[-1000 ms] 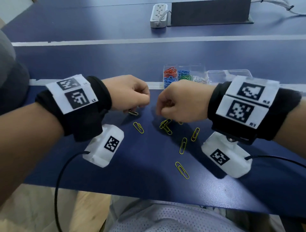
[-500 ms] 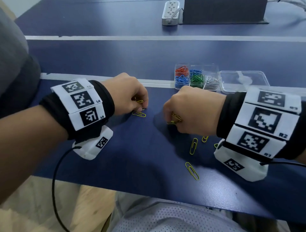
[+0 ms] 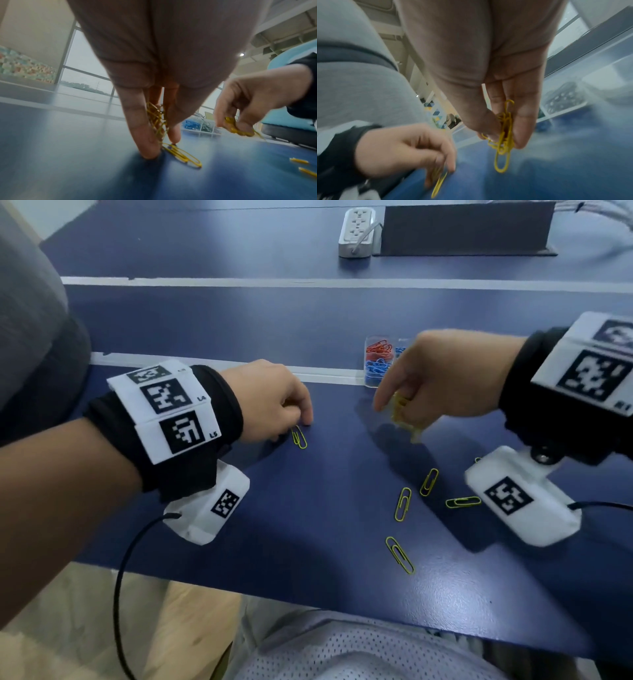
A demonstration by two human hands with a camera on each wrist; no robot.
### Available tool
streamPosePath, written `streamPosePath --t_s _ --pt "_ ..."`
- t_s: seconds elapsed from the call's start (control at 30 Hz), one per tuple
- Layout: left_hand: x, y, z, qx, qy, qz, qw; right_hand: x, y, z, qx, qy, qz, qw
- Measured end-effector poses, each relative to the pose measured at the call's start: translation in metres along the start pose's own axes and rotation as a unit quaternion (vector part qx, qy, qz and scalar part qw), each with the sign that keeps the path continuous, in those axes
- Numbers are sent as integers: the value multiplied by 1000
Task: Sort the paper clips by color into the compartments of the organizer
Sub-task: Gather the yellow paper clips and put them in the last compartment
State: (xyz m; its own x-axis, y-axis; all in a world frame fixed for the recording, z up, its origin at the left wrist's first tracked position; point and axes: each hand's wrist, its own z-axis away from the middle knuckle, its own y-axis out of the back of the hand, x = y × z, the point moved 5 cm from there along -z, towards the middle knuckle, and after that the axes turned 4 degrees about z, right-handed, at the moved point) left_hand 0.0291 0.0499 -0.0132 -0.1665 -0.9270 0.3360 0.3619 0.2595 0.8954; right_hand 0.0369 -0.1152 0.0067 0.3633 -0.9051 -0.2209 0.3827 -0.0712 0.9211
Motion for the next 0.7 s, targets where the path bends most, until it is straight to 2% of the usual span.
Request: streamPosePath --t_s 0.1,0.17,0.3,0.47,0.7 --pt "0 -1 -3 0 -20 -26 999 26 26 -6 34 -45 -43 997" --pt "1 -2 -3 -8 -26 -42 999 46 45 -12 87 -76 -71 991" --pt "1 -5 -3 -10 -32 -71 997 71 57 -26 165 -116 -56 978" --pt "3 -5 -1 6 -46 -61 997 67 50 -42 193 -107 -45 974" --pt "4 -8 -5 -7 -36 -71 997 66 38 -41 166 -103 -38 980"
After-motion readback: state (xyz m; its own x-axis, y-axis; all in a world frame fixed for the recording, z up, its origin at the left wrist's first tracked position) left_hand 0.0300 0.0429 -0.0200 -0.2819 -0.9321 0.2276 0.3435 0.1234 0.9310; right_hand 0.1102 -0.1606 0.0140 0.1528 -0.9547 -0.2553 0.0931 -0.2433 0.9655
